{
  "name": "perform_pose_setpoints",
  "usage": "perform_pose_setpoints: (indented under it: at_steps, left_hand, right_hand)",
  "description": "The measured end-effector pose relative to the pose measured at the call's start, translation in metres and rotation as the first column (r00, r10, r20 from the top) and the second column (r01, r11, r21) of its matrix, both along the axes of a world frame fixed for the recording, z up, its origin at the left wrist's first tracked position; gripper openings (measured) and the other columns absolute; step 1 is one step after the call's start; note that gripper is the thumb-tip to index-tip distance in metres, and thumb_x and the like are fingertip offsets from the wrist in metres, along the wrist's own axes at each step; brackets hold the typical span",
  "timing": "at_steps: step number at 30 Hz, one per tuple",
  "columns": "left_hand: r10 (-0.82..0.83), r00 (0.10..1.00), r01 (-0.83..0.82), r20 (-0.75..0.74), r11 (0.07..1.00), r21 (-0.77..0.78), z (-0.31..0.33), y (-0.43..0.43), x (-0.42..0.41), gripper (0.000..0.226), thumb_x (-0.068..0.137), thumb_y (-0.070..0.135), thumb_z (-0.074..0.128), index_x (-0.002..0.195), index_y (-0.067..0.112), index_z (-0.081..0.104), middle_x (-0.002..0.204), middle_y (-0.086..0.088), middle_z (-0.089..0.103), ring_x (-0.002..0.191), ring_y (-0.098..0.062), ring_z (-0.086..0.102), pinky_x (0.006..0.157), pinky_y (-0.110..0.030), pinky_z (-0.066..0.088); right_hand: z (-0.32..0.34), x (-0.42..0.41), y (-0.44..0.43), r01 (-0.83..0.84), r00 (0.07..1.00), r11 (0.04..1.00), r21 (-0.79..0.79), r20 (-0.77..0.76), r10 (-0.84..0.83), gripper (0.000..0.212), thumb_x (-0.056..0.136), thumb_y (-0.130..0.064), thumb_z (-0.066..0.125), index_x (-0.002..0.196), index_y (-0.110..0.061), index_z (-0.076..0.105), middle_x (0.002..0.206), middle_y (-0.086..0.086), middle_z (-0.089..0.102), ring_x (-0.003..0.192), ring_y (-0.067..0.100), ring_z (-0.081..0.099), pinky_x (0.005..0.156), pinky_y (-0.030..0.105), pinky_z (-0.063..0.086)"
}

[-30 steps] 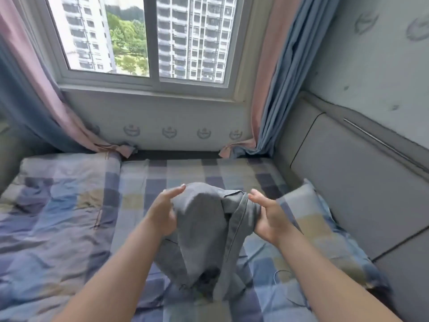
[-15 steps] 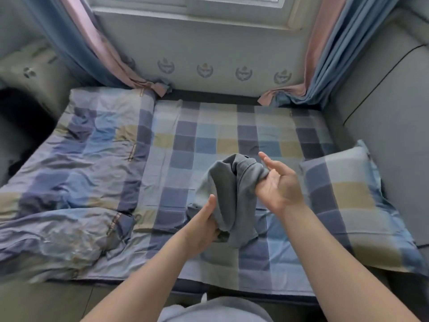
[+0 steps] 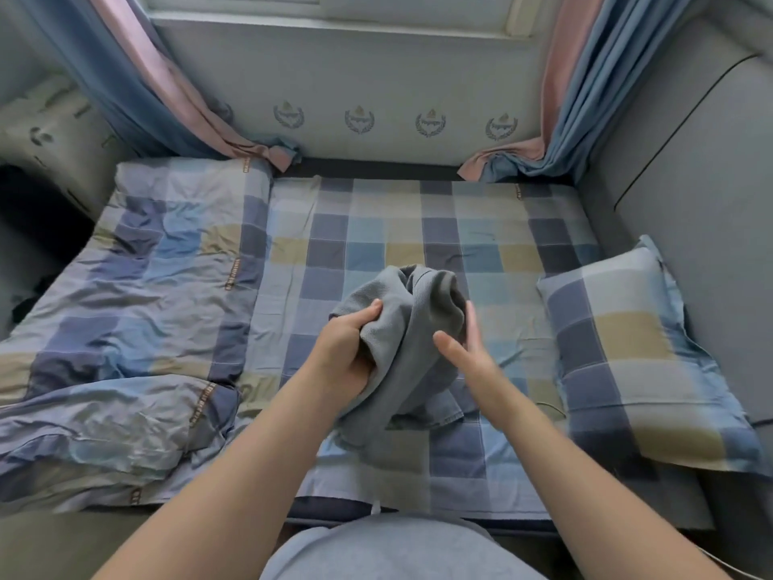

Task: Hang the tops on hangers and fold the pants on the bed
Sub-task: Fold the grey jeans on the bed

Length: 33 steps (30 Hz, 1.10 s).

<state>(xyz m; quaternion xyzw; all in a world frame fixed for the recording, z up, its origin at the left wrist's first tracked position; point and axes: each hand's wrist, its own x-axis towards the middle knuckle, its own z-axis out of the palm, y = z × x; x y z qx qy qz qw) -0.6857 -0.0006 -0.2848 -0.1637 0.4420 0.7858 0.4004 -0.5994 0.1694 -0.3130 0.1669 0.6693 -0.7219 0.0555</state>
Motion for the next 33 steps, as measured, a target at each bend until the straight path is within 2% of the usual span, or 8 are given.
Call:
perform_pose_setpoints:
  at_steps: [3, 7, 14, 17, 20, 23, 28, 33]
  left_hand:
    - [0.062, 0.996, -0.067, 0.059, 0.994, 0.090, 0.005, 0.007, -0.011, 0.046, 0.106, 0.028, 0.042, 0.134, -0.005, 0.057, 0.132, -0.027, 0.061, 0.123, -0.035, 0.060, 0.100, -0.045, 0.049]
    - [0.129, 0.988, -0.140, 0.090, 0.982, 0.127, 0.006, 0.010, -0.019, 0.043, 0.108, 0.023, 0.038, 0.133, -0.007, 0.055, 0.124, -0.027, 0.065, 0.115, -0.033, 0.064, 0.096, -0.044, 0.051]
    - [0.268, 0.963, -0.268, 0.020, 0.963, -0.012, -0.024, -0.022, -0.035, 0.024, 0.105, 0.008, 0.043, 0.120, -0.003, 0.058, 0.092, -0.015, 0.074, 0.085, -0.023, 0.071, 0.064, -0.033, 0.061]
    - [0.066, 0.996, -0.082, -0.059, 0.935, -0.344, -0.048, -0.041, -0.030, 0.025, 0.103, 0.006, 0.050, 0.126, 0.000, 0.056, 0.105, -0.016, 0.071, 0.089, -0.027, 0.070, 0.073, -0.041, 0.055]
    - [-0.284, 0.954, 0.139, -0.096, 0.704, -0.697, -0.066, -0.049, -0.015, 0.042, 0.095, 0.014, 0.067, 0.133, 0.007, 0.050, 0.113, -0.012, 0.062, 0.088, -0.024, 0.062, 0.075, -0.038, 0.049]
    - [-0.583, 0.759, 0.072, -0.290, 0.517, -0.853, -0.067, -0.039, -0.005, 0.094, 0.077, 0.037, 0.085, 0.151, 0.021, 0.029, 0.152, -0.009, 0.035, 0.133, -0.028, 0.041, 0.106, -0.044, 0.041]
    - [-0.727, 0.295, 0.157, -0.620, 0.676, -0.720, -0.029, 0.007, 0.009, 0.127, 0.060, 0.052, 0.089, 0.154, 0.050, 0.003, 0.165, 0.019, 0.002, 0.153, -0.009, 0.001, 0.124, -0.045, 0.017]
    - [-0.527, 0.447, 0.291, -0.723, 0.850, -0.439, -0.003, 0.046, 0.025, 0.085, 0.072, 0.025, 0.089, 0.143, 0.030, 0.044, 0.125, 0.015, 0.065, 0.118, -0.005, 0.060, 0.093, -0.024, 0.051]
  right_hand:
    - [-0.020, 0.013, -0.030, -0.048, 0.994, 0.987, -0.154, 0.091, 0.062, 0.087, 0.076, -0.060, 0.076, 0.147, -0.050, 0.025, 0.140, -0.036, 0.045, 0.122, -0.016, 0.049, 0.092, 0.012, 0.043]
    - [-0.035, 0.012, -0.037, -0.055, 0.972, 0.965, -0.258, 0.206, 0.111, 0.055, 0.083, -0.031, 0.080, 0.132, -0.020, 0.058, 0.126, 0.000, 0.070, 0.117, 0.021, 0.066, 0.100, 0.040, 0.051]
    - [-0.027, 0.009, -0.004, 0.145, 0.979, 0.988, 0.059, 0.134, -0.152, 0.012, 0.101, -0.012, 0.056, 0.099, -0.007, 0.067, 0.094, 0.002, 0.073, 0.084, 0.012, 0.066, 0.070, 0.021, 0.051]
    - [-0.010, 0.008, 0.020, 0.182, 0.982, 0.931, 0.315, -0.010, -0.189, 0.019, 0.101, -0.016, 0.057, 0.089, -0.001, 0.056, 0.081, 0.006, 0.058, 0.077, 0.014, 0.053, 0.067, 0.024, 0.044]
    - [0.023, 0.003, 0.037, 0.149, 0.985, 0.868, 0.474, -0.146, -0.090, 0.019, 0.100, -0.015, 0.058, 0.087, -0.002, 0.057, 0.076, 0.004, 0.055, 0.070, 0.007, 0.048, 0.066, 0.020, 0.041]
    - [0.051, 0.000, 0.047, 0.056, 0.988, 0.822, 0.566, -0.151, 0.036, 0.018, 0.099, -0.013, 0.061, 0.084, -0.004, 0.059, 0.072, 0.008, 0.053, 0.067, 0.004, 0.046, 0.065, 0.020, 0.038]
    - [0.090, 0.004, 0.046, -0.031, 0.960, 0.820, 0.572, -0.211, 0.184, 0.009, 0.095, -0.009, 0.066, 0.086, -0.011, 0.067, 0.074, -0.004, 0.062, 0.073, 0.007, 0.053, 0.070, 0.020, 0.042]
    - [0.116, 0.005, 0.046, -0.012, 0.920, 0.843, 0.537, -0.325, 0.219, 0.012, 0.095, 0.001, 0.061, 0.101, -0.006, 0.069, 0.089, 0.005, 0.070, 0.087, 0.019, 0.062, 0.079, 0.026, 0.050]
